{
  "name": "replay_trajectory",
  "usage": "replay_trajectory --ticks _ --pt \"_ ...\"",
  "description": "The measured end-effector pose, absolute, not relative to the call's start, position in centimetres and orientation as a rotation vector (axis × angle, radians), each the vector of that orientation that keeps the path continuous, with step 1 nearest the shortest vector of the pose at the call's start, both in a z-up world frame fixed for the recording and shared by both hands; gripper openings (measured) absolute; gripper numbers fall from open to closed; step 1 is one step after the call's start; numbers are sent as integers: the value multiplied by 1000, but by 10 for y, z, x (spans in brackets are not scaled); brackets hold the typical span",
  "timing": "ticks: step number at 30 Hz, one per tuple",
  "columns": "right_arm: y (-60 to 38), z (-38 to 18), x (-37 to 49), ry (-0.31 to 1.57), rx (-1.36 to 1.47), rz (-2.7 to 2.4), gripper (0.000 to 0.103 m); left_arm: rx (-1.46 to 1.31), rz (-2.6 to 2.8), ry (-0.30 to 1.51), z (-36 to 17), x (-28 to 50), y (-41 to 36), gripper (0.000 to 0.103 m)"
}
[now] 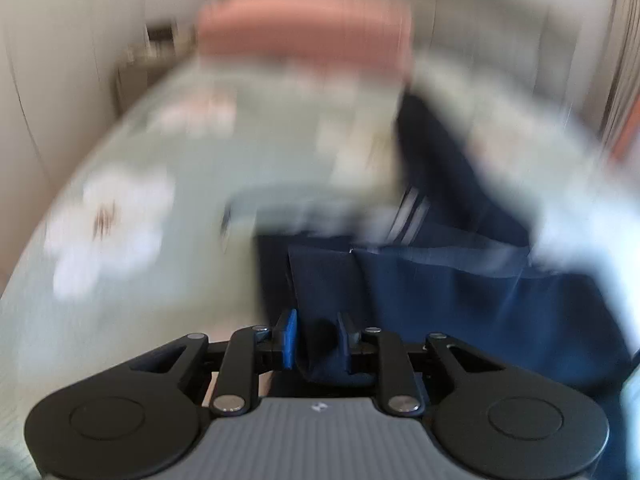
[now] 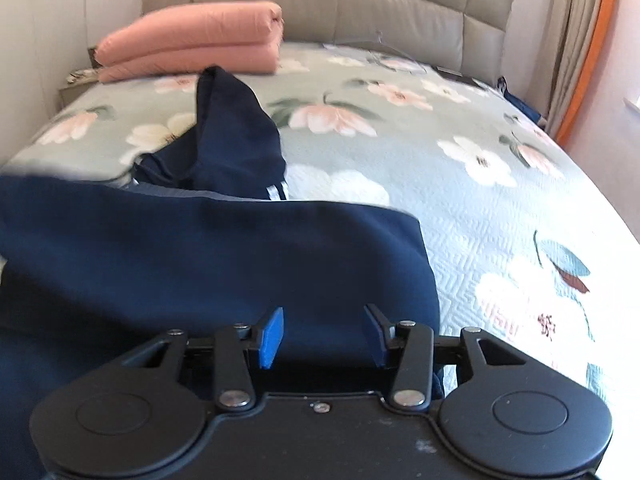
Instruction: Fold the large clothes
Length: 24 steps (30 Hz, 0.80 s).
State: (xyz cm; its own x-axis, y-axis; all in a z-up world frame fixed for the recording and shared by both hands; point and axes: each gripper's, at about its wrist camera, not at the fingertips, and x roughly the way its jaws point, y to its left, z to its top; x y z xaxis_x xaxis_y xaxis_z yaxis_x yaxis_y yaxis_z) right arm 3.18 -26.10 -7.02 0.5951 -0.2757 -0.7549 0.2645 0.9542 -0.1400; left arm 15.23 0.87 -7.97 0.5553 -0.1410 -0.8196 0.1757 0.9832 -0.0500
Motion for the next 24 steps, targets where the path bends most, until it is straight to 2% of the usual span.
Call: replay_trajectory --ticks 1,3,6,8,11,13,14,16,17,18,19,22,23,24 --pt "-262 -74 35 887 -20 -320 54 109 -166 1020 -96 152 4 25" --pt "-264 -79 40 898 -47 -329 52 143 -140 976 -96 137 7 26" --pt "-271 -74 52 861 -63 -331 34 83 -140 857 -66 126 8 26" --pt "-273 -70 62 829 -51 -334 34 0 -200 789 -51 128 1 27" --pt "-277 -76 85 843 -2 -305 34 -56 -325 832 -66 146 -24 26" --pt "-282 -100 102 923 24 -287 35 -10 -339 914 -98 163 -43 7" --pt "-286 -113 108 970 34 -285 34 16 -319 953 -114 168 -46 7" --pt "-298 -136 108 1024 28 -298 23 22 -296 946 -133 164 -37 5" --pt "-307 -136 100 987 48 -288 22 -11 -293 934 -132 162 -26 4" --pt "-314 -134 93 983 58 -305 13 -26 -263 945 -130 163 -18 3" --pt "-321 -131 87 987 72 -322 0 -60 -264 951 -126 159 -6 3" --pt "-328 -113 69 991 45 -461 0 -45 -248 919 -102 136 2 5" --pt "-325 -106 62 984 48 -475 4 -47 -269 910 -92 126 1 5" --pt "-319 -97 54 966 76 -459 18 -67 -306 909 -87 120 -2 8"
